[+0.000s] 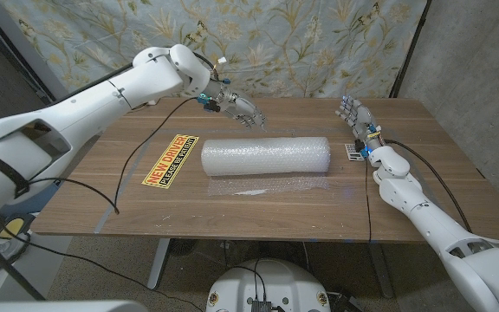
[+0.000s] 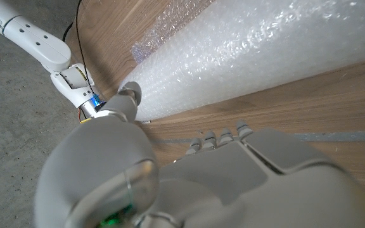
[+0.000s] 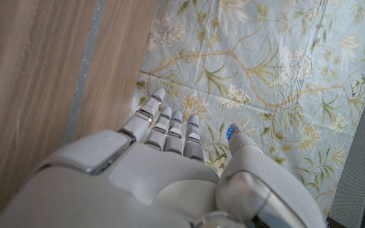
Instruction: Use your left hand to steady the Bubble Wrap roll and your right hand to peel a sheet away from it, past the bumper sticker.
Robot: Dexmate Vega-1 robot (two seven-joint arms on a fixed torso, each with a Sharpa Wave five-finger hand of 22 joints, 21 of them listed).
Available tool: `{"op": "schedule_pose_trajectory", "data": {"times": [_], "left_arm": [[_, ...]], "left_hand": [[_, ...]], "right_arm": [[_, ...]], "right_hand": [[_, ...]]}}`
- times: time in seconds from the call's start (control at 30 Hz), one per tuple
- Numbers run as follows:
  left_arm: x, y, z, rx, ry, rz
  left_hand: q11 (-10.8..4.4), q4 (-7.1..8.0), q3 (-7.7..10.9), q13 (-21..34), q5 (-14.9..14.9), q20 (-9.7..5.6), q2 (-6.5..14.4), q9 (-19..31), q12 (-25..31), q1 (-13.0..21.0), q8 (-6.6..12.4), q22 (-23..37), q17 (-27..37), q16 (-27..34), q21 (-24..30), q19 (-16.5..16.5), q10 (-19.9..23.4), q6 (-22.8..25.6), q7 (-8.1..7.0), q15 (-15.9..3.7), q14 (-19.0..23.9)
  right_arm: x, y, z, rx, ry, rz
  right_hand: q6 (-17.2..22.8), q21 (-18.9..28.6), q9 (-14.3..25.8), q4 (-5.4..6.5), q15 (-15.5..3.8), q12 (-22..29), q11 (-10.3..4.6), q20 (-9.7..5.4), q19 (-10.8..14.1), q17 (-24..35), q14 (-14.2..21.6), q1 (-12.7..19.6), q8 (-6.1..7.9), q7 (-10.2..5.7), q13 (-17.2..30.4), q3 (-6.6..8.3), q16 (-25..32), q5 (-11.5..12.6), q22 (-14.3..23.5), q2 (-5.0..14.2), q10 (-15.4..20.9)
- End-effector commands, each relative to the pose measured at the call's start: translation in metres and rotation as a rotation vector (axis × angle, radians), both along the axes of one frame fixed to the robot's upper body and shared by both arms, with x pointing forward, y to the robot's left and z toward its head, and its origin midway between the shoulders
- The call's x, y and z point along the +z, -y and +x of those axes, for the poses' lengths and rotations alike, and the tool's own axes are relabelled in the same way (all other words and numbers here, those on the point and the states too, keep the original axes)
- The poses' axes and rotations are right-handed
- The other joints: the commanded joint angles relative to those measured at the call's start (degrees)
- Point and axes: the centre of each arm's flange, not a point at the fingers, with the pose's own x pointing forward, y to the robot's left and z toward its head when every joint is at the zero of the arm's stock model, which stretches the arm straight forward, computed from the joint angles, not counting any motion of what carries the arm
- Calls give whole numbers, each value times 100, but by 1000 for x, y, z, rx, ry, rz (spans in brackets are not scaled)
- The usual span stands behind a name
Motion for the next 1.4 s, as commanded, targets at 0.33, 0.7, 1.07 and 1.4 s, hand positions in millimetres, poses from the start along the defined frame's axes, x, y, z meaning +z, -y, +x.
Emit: {"op": "schedule_pose_trajectory", "data": {"times": [0.33,0.7,1.07,1.4], "left_arm": [[-20,8,3,3,-57,89],[-26,12,10,29,-54,156],[-26,22,15,44,-23,234],[-24,33,17,50,18,298]], "left_hand": [[31,16,-569,33,23,59,154,17,63,333,-19,24,13,34,36,-520,-831,-882,46,57,-813],[33,27,-720,48,21,59,202,16,68,484,-24,29,18,35,36,-596,-897,-987,45,59,-883],[33,38,-815,68,26,60,258,17,70,505,-22,35,23,38,32,-731,-982,-1088,43,61,-986],[34,40,-843,73,29,59,278,16,71,502,-20,37,24,41,41,-764,-1015,-1118,41,61,-1016]], "right_arm": [[-6,1,-2,-15,-10,12],[-10,3,-1,-19,-20,21],[-17,9,-1,-23,-27,49],[-21,13,0,-21,-33,67]], "right_hand": [[-29,-5,28,-33,7,-6,0,31,-39,28,-41,61,-16,21,30,-2,-18,6,21,8,-64],[-39,0,28,-36,14,0,-2,43,-40,29,-39,59,-10,28,30,-6,-11,6,21,12,-79],[-50,6,29,-42,25,8,2,62,-38,30,-42,57,-4,41,31,-10,-7,6,22,12,-88],[-61,11,29,-49,36,16,-9,73,-36,31,-39,58,-1,33,31,-12,-1,6,23,13,-92]]}}
